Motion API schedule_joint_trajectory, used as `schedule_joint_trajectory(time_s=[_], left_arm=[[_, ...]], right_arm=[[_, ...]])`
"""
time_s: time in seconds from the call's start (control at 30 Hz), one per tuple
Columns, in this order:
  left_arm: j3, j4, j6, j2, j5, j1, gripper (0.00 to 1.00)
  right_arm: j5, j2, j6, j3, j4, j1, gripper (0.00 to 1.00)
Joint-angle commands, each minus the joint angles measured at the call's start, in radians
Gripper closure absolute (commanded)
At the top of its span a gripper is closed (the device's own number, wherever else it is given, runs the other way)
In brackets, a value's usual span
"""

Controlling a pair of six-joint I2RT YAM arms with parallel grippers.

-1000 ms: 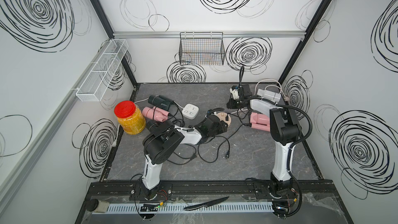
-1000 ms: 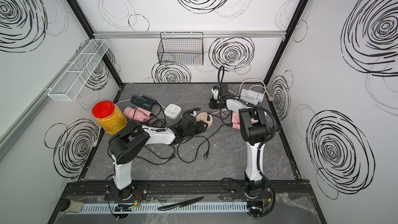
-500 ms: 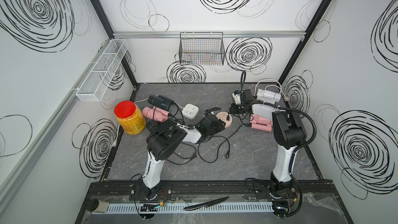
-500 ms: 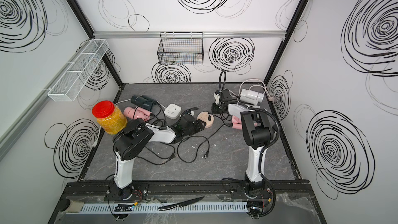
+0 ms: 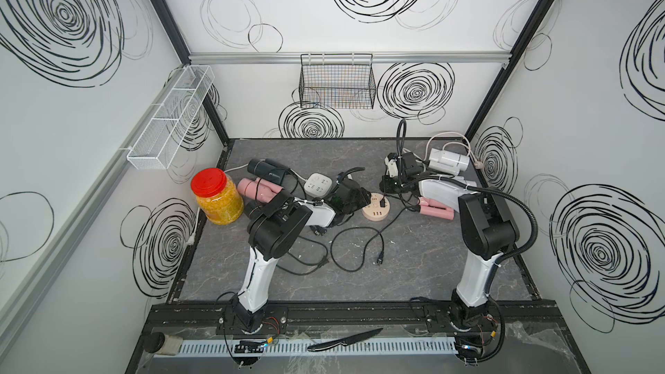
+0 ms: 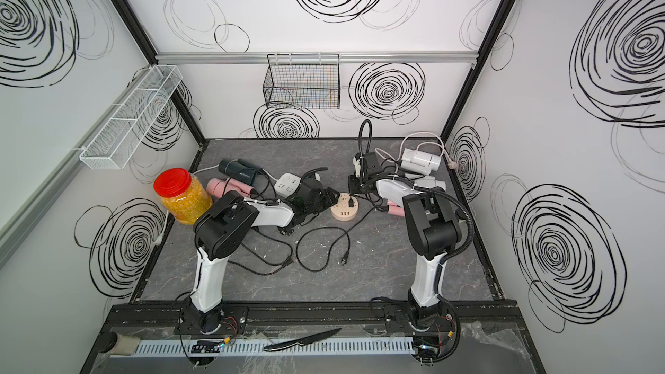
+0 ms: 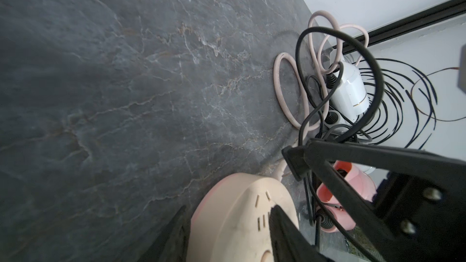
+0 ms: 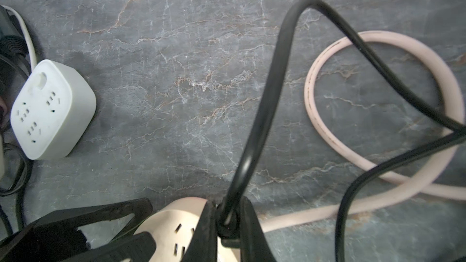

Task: Charge the blow dryers
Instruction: Move the socket to the center of the board.

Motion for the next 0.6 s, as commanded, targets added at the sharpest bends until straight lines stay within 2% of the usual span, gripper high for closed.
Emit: schedule_joint_trajectory(time_s=[0.0,0.13,0.27,0.4,0.57], left_arm=[[0.003,-0.018,0.046,-0.015,0.0,0.01,0.46],[-0.025,-0.04,0.105,-0.073,0.005,0.011,0.46],[-0.069,-0.034,0.134,-0.119,0.071,0.036,0.47],[-0.092,-0.066,0.225,-0.178,0.111,0.06,0.46],[-0.122,-0.064,0.316,-0.227,0.237,0.131,0.45]], right_arm=[[0.061,0.009,0.04,0.005,-0.002,-0.008,0.95],[0.025,0.002,0.013,0.036,0.002,-0.01,0.94],[-0.011,-0.035,-0.048,0.047,-0.003,0.01,0.94],[-0.077,-0.071,-0.097,0.023,0.009,0.022,0.93],[-0.186,-0.073,-0.181,0.056,-0.059,0.024,0.92]])
